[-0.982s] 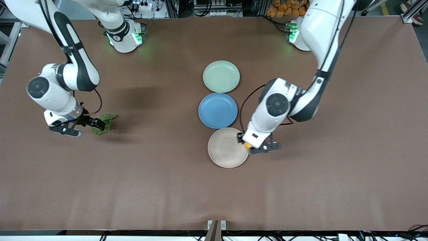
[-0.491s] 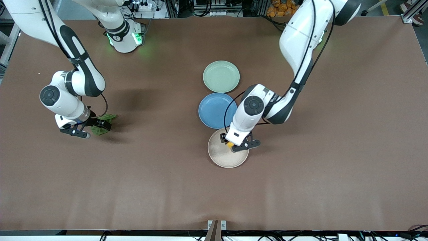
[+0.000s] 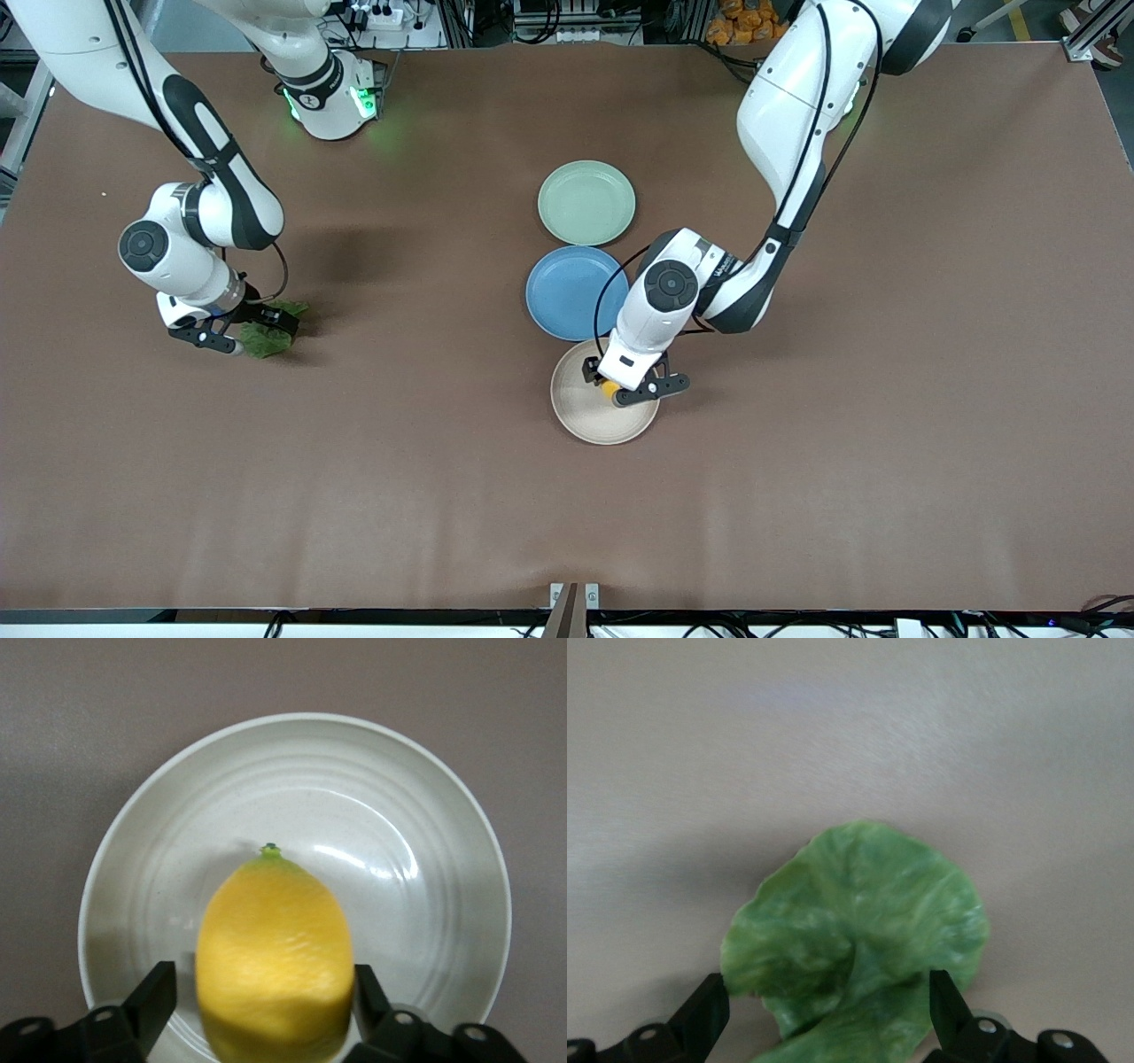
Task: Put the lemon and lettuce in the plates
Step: 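Lower the lemon onto the cream plate and open the left gripper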
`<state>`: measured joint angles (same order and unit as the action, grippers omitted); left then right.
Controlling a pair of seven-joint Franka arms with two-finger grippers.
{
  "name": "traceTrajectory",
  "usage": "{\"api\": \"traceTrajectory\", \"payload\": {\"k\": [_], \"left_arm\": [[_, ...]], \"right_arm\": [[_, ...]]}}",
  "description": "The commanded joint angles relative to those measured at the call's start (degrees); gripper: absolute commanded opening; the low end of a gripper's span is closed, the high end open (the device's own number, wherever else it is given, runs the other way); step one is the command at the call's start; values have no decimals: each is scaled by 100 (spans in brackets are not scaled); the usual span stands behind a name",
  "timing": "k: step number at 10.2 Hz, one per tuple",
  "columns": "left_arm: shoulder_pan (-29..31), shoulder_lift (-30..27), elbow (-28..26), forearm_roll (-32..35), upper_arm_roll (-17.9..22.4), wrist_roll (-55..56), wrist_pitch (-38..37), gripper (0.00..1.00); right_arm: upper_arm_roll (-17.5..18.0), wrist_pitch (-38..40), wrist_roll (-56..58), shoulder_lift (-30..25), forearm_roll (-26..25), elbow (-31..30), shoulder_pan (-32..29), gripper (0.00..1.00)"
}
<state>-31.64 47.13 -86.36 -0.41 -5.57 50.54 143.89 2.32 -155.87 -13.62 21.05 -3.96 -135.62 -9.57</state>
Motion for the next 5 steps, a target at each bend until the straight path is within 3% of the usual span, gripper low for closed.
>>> {"api": "traceTrajectory", "payload": {"k": [1,2,3,4,5], "left_arm": [[-9,-107,67,76,47,62,-27,100],[-9,-239,67,76,73,79,-28,100],[0,-414,67,84,195,62,-45,100],[9,-607,58,119,275,62,-71,100],[35,-800,32,294,328,53,-124,100]], "right_arm": [[41,-276,-62,170,1,-43,-63,100],[41,-399,-71,276,1,-43,-63,100],[50,-357,-71,285,1,-26,-63,87],[41,-260,-71,268,1,18,-63,54],[50,-16,-71,242,1,114,-63,30]]}}
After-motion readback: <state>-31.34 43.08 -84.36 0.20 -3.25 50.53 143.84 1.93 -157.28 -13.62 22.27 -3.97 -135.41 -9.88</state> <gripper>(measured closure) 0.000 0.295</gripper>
